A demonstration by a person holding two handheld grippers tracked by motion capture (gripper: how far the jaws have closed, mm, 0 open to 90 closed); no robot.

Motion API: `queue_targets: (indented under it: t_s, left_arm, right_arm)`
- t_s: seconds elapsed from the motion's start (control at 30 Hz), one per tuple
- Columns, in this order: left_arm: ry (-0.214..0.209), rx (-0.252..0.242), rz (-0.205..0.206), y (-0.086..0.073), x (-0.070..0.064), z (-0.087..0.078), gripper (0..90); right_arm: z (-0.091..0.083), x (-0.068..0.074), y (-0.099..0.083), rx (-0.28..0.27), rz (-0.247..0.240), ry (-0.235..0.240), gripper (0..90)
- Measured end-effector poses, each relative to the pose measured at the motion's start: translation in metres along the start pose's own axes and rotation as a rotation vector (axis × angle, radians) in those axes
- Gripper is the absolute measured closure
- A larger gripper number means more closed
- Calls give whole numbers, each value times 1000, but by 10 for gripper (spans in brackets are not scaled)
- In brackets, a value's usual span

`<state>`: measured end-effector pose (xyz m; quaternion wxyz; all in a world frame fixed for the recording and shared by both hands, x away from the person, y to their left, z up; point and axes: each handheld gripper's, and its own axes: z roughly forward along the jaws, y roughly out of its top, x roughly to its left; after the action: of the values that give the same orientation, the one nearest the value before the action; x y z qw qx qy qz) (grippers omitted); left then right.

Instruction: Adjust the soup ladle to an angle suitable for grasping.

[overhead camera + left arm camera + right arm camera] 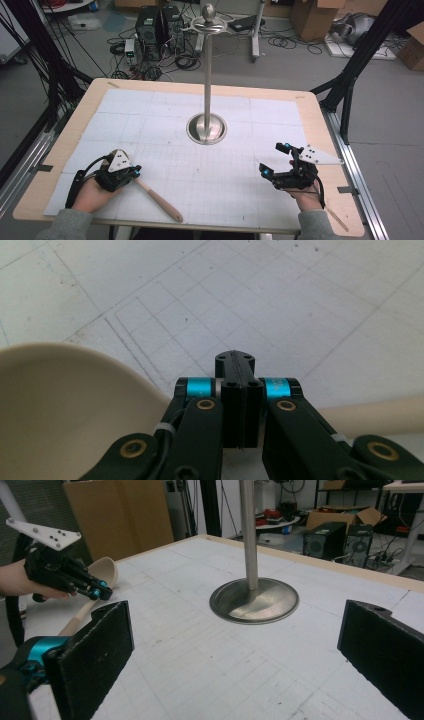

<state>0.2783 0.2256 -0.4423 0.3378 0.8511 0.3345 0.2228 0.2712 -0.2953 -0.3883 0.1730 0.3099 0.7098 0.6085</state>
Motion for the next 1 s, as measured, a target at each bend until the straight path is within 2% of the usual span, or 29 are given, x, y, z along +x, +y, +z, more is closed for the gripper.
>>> queue_targets:
  t_s: [0.2,0.3,0.4,0.57,0.83,1.0]
  left_arm:
    - [10,4,-15,-1,2,3,900]
    - [28,3,-5,-3,1,0,900]
    - [24,-8,-1,-7,5,-4,900]
    - [47,7,-25,-12,8,-8,900]
    - [71,24,-44,-22,13,-19,900]
    - [71,29,-62,-28,18,-24,900]
  right_arm:
    - [3,1,0,13,1,19,1]
    - [3,0,0,11,1,20,1]
    - [4,-1,0,9,-2,21,1]
    - [6,-2,0,13,11,26,1]
    - [10,-2,1,7,-3,36,1]
    - [13,-2,2,9,1,37,1]
